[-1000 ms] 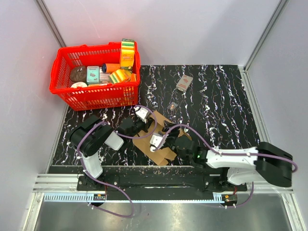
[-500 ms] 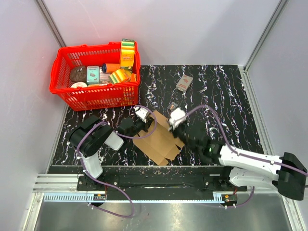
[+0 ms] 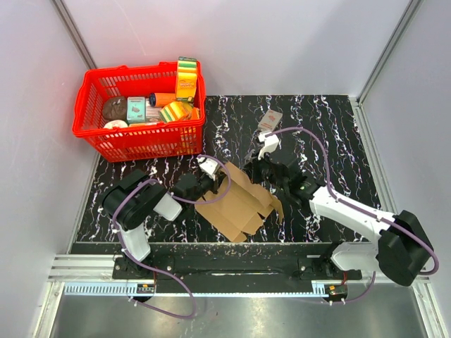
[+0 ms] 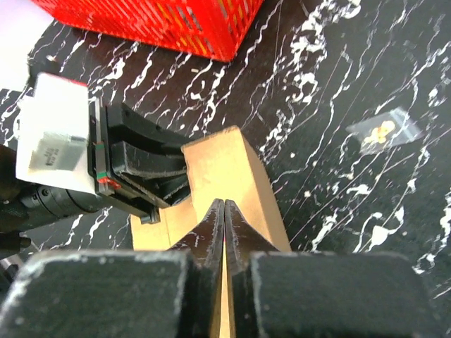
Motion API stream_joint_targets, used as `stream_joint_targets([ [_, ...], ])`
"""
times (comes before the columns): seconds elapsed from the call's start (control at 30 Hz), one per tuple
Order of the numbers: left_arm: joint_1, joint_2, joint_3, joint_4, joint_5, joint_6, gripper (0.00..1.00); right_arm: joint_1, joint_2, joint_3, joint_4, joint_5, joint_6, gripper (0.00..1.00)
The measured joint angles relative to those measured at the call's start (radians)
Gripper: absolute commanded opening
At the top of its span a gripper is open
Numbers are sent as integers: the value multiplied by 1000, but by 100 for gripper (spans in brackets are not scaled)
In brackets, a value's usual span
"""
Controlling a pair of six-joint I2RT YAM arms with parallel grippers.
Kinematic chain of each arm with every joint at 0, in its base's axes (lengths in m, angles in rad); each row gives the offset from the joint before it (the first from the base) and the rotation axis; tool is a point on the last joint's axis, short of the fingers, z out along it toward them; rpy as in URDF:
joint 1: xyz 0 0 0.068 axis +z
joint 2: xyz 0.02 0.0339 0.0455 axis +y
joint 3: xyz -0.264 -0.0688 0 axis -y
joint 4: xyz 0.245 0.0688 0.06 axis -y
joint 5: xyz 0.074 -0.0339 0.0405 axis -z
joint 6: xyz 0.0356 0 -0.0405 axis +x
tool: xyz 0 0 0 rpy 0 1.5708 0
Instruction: Fold the paper box
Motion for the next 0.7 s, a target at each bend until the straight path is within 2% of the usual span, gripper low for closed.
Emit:
stream_joint_targets([
  [0.3, -5, 0, 0, -2, -17, 0, 17, -12, 63, -31, 40, -95, 69, 3],
  [0.7, -29, 28, 0, -4, -60, -1, 20, -13, 133, -62, 106, -103, 87, 3],
])
